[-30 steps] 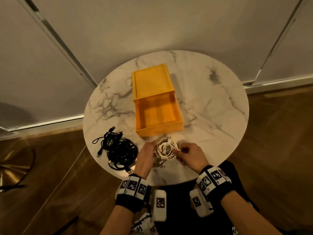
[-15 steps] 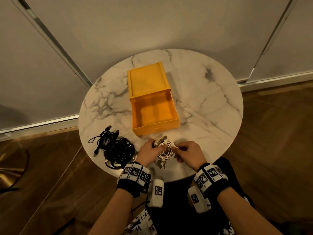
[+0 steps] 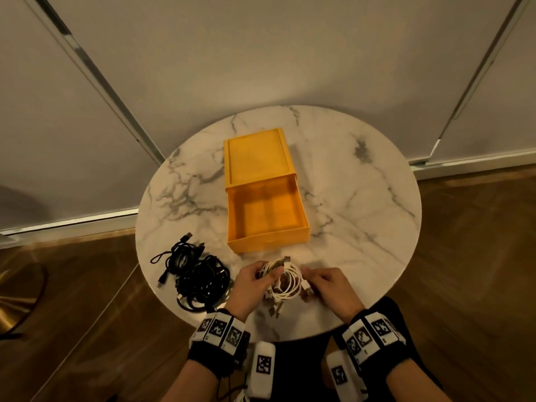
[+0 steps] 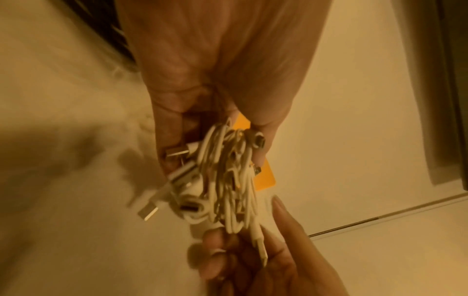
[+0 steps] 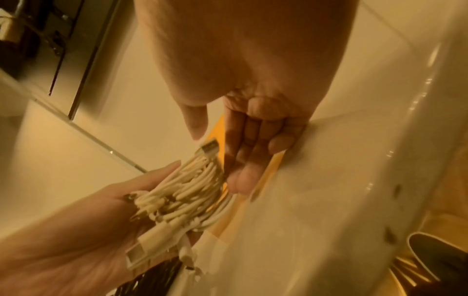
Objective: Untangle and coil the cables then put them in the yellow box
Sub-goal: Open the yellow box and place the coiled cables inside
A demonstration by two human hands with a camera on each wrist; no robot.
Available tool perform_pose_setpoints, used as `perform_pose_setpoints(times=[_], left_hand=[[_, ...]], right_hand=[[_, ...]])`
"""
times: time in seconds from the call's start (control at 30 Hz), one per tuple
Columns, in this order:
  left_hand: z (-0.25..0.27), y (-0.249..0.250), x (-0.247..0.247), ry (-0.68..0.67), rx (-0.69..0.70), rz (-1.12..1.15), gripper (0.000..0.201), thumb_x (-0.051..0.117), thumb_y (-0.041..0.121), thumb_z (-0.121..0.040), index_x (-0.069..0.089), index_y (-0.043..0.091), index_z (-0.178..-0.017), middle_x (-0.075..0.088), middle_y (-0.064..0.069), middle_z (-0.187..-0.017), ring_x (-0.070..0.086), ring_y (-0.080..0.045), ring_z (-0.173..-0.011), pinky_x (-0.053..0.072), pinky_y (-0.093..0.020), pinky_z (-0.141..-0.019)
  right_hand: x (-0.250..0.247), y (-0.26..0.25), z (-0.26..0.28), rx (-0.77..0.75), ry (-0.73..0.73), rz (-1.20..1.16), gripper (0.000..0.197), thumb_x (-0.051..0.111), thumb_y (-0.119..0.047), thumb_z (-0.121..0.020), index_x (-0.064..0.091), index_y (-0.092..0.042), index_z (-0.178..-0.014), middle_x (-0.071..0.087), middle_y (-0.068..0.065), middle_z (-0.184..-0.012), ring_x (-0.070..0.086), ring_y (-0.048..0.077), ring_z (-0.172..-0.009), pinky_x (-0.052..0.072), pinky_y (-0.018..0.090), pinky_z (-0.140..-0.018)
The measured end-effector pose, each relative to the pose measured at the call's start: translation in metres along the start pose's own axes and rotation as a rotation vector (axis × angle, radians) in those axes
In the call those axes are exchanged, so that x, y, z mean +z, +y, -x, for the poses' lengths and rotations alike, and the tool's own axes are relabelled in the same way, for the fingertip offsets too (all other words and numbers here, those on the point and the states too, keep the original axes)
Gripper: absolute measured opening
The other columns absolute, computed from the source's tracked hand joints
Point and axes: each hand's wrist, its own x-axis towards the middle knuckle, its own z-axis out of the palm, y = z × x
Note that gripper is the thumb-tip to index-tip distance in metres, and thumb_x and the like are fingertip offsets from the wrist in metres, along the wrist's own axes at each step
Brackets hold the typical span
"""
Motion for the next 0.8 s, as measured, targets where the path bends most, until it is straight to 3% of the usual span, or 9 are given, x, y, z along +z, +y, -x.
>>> perform_pose_setpoints(times=[0.1, 0.2, 0.37, 0.53, 0.67, 0.8], left_hand=[[-0.006, 0.023, -0.013, -0.044, 0.004, 0.038, 0.017, 0.068, 0.023, -0.087, 0.071, 0.013, -0.101, 0.074, -0.007, -0.098, 0.070, -0.025, -0.093, 0.057, -0.041, -0.081], [-0.011, 0.061, -0.025, -0.037, 0.015, 0.125, 0.020, 0.067, 0.026, -0.087, 0.070, 0.010, -0.099, 0.073, -0.010, -0.089, 0.070, -0.024, -0.079, 0.055, -0.039, -0.071], [-0.053, 0.115, -0.029, -0.003, 0.033, 0.152, 0.023, 0.065, 0.032, -0.089, 0.071, 0.011, -0.096, 0.074, -0.009, -0.086, 0.070, -0.021, -0.074, 0.055, -0.031, -0.060], [-0.120, 0.124, -0.015, -0.003, -0.157, 0.076, 0.024, 0.069, 0.027, -0.088, 0.063, 0.005, -0.095, 0.066, -0.015, -0.089, 0.062, -0.025, -0.069, 0.053, -0.034, -0.061], [-0.165, 0.105, -0.016, 0.059, -0.307, -0.003, 0.054, 0.076, 0.032, -0.081, 0.059, -0.005, -0.116, 0.064, -0.022, -0.115, 0.063, -0.038, -0.100, 0.054, -0.053, -0.085], [-0.191, 0.087, -0.020, 0.025, -0.332, -0.051, 0.049, 0.070, 0.030, -0.086, 0.059, 0.000, -0.124, 0.061, -0.019, -0.125, 0.060, -0.032, -0.107, 0.047, -0.051, -0.101]], right_hand=[[-0.003, -0.005, -0.003, 0.077, 0.009, -0.294, 0.051, 0.043, -0.032, -0.100, 0.071, 0.008, -0.084, 0.068, 0.029, -0.073, 0.062, 0.031, -0.059, 0.052, 0.033, -0.060], [-0.005, -0.003, -0.008, 0.081, -0.011, -0.345, 0.056, 0.037, -0.028, -0.103, 0.066, 0.017, -0.088, 0.063, 0.038, -0.078, 0.060, 0.035, -0.060, 0.052, 0.036, -0.057], [-0.007, -0.002, -0.011, 0.102, -0.025, -0.183, 0.041, 0.034, -0.004, -0.101, 0.067, 0.014, -0.084, 0.065, 0.027, -0.070, 0.061, 0.024, -0.049, 0.045, 0.021, -0.046], [-0.010, -0.003, -0.011, 0.111, -0.022, -0.123, 0.037, 0.039, -0.006, -0.100, 0.068, 0.012, -0.084, 0.067, 0.024, -0.069, 0.062, 0.021, -0.049, 0.040, 0.017, -0.043], [-0.015, -0.006, -0.015, 0.158, 0.007, -0.136, 0.035, 0.046, -0.012, -0.098, 0.070, 0.007, -0.081, 0.069, 0.022, -0.070, 0.064, 0.019, -0.049, 0.044, 0.019, -0.045], [-0.015, -0.003, -0.019, 0.178, 0.009, -0.112, 0.035, 0.046, -0.012, -0.098, 0.070, 0.004, -0.079, 0.070, 0.024, -0.071, 0.065, 0.023, -0.053, 0.048, 0.023, -0.047]])
